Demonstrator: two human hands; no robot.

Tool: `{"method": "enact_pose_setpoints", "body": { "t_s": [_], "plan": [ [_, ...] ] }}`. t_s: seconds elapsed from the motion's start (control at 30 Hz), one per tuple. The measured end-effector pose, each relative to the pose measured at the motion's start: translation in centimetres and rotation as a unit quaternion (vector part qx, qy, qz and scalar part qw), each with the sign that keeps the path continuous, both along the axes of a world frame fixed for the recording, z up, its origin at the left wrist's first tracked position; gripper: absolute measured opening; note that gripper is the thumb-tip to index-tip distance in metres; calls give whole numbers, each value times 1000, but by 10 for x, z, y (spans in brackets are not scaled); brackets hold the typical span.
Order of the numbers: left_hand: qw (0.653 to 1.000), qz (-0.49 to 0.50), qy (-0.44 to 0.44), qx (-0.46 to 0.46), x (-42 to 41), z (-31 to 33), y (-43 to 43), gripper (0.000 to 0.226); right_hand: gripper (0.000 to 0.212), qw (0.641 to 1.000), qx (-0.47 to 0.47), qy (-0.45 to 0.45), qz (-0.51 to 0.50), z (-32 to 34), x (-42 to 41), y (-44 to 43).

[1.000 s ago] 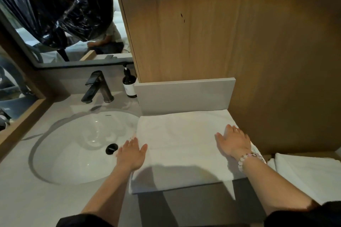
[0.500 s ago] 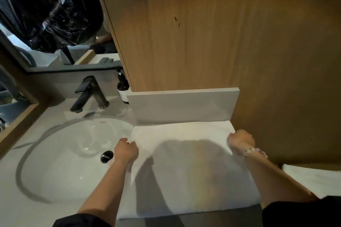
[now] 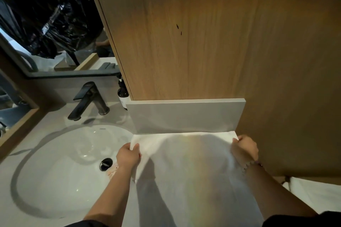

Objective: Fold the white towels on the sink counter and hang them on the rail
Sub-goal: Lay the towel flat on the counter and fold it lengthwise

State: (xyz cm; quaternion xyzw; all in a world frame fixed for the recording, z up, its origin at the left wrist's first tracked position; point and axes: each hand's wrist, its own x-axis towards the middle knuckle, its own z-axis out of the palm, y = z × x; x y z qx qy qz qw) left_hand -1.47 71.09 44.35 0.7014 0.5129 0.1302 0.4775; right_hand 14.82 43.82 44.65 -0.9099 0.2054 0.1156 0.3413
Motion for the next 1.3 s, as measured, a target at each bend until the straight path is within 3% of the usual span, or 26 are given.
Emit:
{"method": "enact_pose_setpoints", "body": {
  "t_s": [0.2, 0.33, 0.57, 0.67, 0.83, 1.1, 1.2, 1.3],
  "plan": [
    [1000, -13, -6, 13, -6, 2, -3, 33, 27, 999, -15, -33, 32, 3, -9, 4],
    [999, -24, -25, 25, -11, 6, -6, 30, 47, 995, -23, -57, 80, 5, -17, 0],
    [996, -42, -23, 74, -16, 17, -9, 30, 26, 987, -59, -141, 48, 17, -25, 2],
    [995, -46, -24, 84, -16, 17, -7, 29, 23, 987, -21, -159, 25, 21, -27, 2],
    [995, -41, -37, 86, -18, 23, -7, 28, 26, 983, -27, -164, 76, 26, -31, -6],
    [990, -41, -98, 90, -46, 31, -13, 29, 24, 955, 186, -229, 35, 33, -57, -24],
    [987, -36, -152, 24, -62, 28, -17, 16, 23, 937, 264, -228, 18, 30, -72, -33],
    [982, -41, -183, -10, -77, 25, -23, 15, 24, 913, 351, -207, -3, 31, -87, -42]
  ]
}}
